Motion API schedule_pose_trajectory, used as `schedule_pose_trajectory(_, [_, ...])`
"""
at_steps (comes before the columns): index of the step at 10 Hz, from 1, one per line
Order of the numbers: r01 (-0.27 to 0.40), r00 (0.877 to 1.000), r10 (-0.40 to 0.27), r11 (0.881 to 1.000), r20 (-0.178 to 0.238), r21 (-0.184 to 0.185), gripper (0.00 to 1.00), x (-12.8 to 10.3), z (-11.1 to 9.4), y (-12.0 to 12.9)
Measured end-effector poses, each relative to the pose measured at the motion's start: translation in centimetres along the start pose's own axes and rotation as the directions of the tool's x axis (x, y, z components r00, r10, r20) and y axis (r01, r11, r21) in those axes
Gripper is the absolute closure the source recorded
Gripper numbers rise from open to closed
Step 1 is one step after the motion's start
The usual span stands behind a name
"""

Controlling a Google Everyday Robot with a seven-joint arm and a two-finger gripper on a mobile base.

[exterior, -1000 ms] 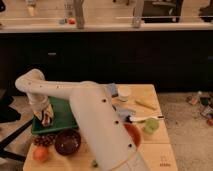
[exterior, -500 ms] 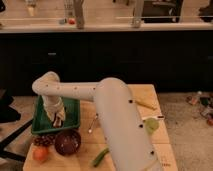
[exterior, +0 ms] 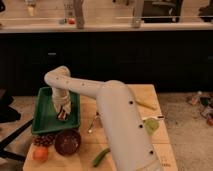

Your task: Wipe tray with eraser

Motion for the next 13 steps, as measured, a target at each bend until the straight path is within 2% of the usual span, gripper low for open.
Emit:
schedule_pose_trajectory(2, [0.037, 0.999, -0.037, 0.999, -0.001, -0.001, 1.0, 0.1, 0.1, -2.0])
schedule_pose_trajectory(3, [0.076, 0.997, -0.076, 0.997, -0.002, -0.006, 1.0, -0.1, 0.1, -4.1])
schedule_pose_trajectory(5, [0.16, 0.987, -0.16, 0.987, 0.007, -0.018, 1.0, -1.3, 0.7, -8.0])
schedule_pose_trajectory(7, [0.229, 0.973, -0.228, 0.973, 0.023, -0.034, 1.0, -3.2, 1.5, -10.8])
schedule_pose_trajectory(9, [0.255, 0.967, -0.254, 0.965, 0.033, -0.054, 1.0, -4.5, 2.1, -11.0])
schedule_pose_trajectory(10, [0.254, 0.967, -0.253, 0.966, 0.034, -0.055, 1.0, -5.3, 2.2, -10.6])
schedule_pose_trajectory(12, [0.233, 0.972, -0.232, 0.971, 0.033, -0.06, 1.0, -6.1, 2.1, -8.4])
schedule_pose_trajectory(13, [0.212, 0.977, -0.21, 0.975, 0.029, -0.061, 1.0, -6.5, 1.9, -6.2])
